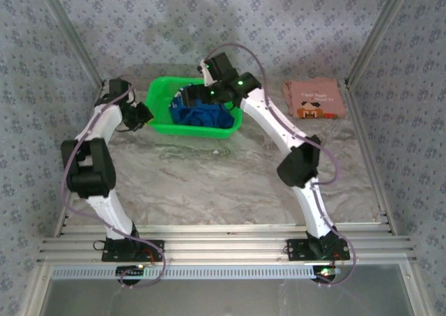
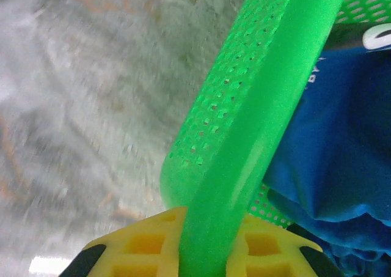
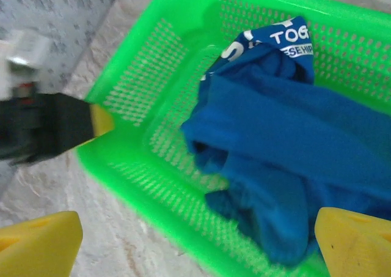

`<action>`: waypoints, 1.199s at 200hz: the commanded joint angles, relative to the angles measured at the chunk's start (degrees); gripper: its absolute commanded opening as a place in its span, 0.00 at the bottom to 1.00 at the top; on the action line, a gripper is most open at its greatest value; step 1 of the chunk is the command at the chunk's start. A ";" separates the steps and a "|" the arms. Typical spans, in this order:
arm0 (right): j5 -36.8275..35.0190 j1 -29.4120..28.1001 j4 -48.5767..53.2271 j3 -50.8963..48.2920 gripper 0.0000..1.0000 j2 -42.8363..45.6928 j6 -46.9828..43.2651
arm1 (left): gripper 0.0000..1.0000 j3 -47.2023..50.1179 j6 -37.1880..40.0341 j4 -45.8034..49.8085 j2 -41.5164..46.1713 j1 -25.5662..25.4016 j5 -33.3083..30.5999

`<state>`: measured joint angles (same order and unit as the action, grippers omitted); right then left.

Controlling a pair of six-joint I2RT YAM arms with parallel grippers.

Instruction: Fold and stack the t-shirts

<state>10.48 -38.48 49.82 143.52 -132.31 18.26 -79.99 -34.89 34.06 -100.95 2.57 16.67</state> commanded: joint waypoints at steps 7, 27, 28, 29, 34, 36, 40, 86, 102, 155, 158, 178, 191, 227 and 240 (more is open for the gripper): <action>0.18 -2.09 8.91 3.40 1.00 -6.51 -6.02 | 0.02 8.85 -4.52 1.19 10.94 -0.79 -0.76; -1.60 -2.72 7.38 2.04 1.00 -8.19 -8.25 | 0.00 13.43 -4.49 2.98 16.23 -1.26 -2.11; -1.56 -2.73 7.30 1.85 1.00 -8.29 -8.29 | 0.00 13.70 -4.62 3.00 16.82 -1.21 -2.14; -1.58 -2.74 7.08 1.72 1.00 -8.30 -8.35 | 0.00 14.02 -4.73 2.93 16.82 -1.19 -2.15; -1.56 -2.97 6.22 1.05 1.00 -8.58 -8.66 | 0.00 15.48 -5.25 2.60 18.60 -1.06 -2.16; -1.44 -3.06 5.98 0.77 1.00 -8.64 -8.74 | 0.00 16.00 -5.51 2.48 19.17 -1.00 -2.12; -1.19 -3.35 5.49 0.28 1.00 -8.81 -8.84 | 0.00 16.91 -5.84 2.43 20.22 -0.92 -1.96; -1.96 -5.98 5.15 1.29 0.32 -11.75 -7.74 | 0.00 24.44 -7.98 1.65 26.47 0.81 -1.83; -4.81 -4.40 3.19 2.43 0.00 -8.33 -2.27 | 0.00 26.88 -9.79 -0.01 28.06 3.11 -0.89; -2.76 1.87 -21.23 -9.43 0.00 19.23 15.82 | 0.00 31.47 -24.59 -8.04 32.15 11.92 -2.74; -2.82 2.28 -20.94 -9.22 0.00 20.55 16.34 | 0.00 31.56 -25.62 -8.38 32.35 12.45 -3.22; -3.87 4.30 -17.78 -9.41 0.00 28.20 17.40 | 0.00 30.84 -32.08 -9.48 33.21 13.85 -8.05; -4.71 5.67 -16.00 -11.44 0.00 33.41 17.10 | 0.00 30.90 -37.09 -10.82 33.62 13.93 -11.35; -3.10 10.20 -14.09 -25.71 0.00 46.24 18.60 | 0.00 32.71 -51.93 -11.20 34.48 13.63 -22.47; -2.85 11.07 -13.14 -32.18 0.00 49.85 18.58 | 0.00 33.28 -56.32 -11.50 34.50 12.94 -26.09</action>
<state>6.46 -28.80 31.68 121.45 -83.24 34.57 -47.51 -74.50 26.20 -68.36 16.34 -0.69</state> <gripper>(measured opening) 0.096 0.146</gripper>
